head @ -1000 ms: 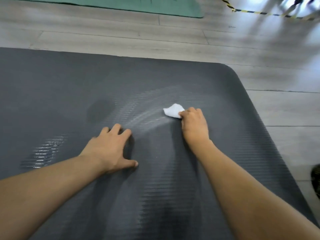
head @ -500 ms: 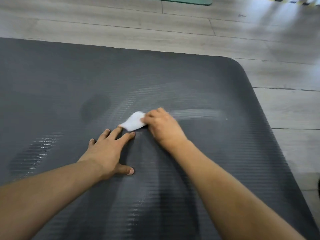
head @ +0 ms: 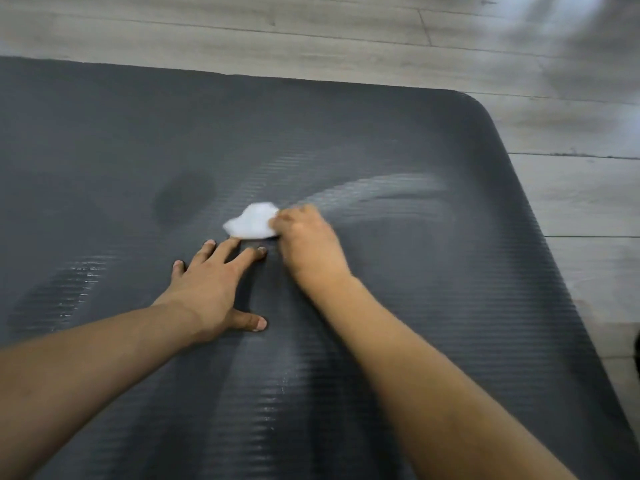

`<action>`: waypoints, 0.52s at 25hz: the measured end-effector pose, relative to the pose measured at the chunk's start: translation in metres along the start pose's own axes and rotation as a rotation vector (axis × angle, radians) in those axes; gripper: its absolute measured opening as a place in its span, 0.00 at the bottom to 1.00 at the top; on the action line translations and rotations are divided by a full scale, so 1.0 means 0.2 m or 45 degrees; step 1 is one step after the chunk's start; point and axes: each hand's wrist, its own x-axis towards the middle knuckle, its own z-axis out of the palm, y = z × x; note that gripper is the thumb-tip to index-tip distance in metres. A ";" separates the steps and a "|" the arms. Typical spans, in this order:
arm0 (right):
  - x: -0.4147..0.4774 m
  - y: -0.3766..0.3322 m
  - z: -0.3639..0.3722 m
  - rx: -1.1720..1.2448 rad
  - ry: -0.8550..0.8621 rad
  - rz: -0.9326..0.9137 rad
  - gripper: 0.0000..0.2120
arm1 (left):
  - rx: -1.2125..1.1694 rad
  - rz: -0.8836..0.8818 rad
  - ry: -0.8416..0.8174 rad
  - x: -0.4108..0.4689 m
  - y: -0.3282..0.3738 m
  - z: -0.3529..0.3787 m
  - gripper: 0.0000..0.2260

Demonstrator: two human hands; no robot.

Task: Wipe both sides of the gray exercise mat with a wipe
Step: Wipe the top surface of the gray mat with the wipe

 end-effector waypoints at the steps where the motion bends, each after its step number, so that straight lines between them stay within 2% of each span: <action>1: -0.04 -0.04 0.02 0.026 -0.050 -0.113 0.12 | 0.001 0.007 0.010 0.00 0.00 0.00 0.52; 2: -0.07 0.04 0.00 0.069 -0.045 -0.097 0.13 | -0.002 0.007 0.005 0.00 0.00 0.00 0.51; 3: -0.09 0.19 -0.05 0.024 0.027 0.022 0.15 | -0.004 0.000 -0.008 0.00 0.00 0.00 0.52; 5: -0.17 0.53 -0.24 -0.208 0.140 0.499 0.22 | 0.000 -0.010 -0.018 -0.01 0.00 0.00 0.52; 7: -0.29 0.79 -0.47 -0.322 0.184 0.981 0.19 | -0.013 -0.012 -0.015 -0.01 0.01 0.00 0.52; 8: -0.32 0.83 -0.52 -0.333 0.184 1.117 0.17 | -0.019 -0.008 -0.014 -0.01 0.01 -0.01 0.51; 9: -0.31 0.79 -0.52 -0.326 0.182 1.138 0.16 | -0.027 -0.006 -0.015 -0.01 0.02 -0.01 0.51; 10: -0.28 0.70 -0.47 -0.266 0.197 1.036 0.16 | -0.038 -0.007 -0.014 -0.02 0.02 -0.02 0.51; 13: -0.22 0.17 -0.19 -0.007 0.090 0.492 0.14 | -0.015 0.001 0.023 -0.08 0.01 -0.02 0.48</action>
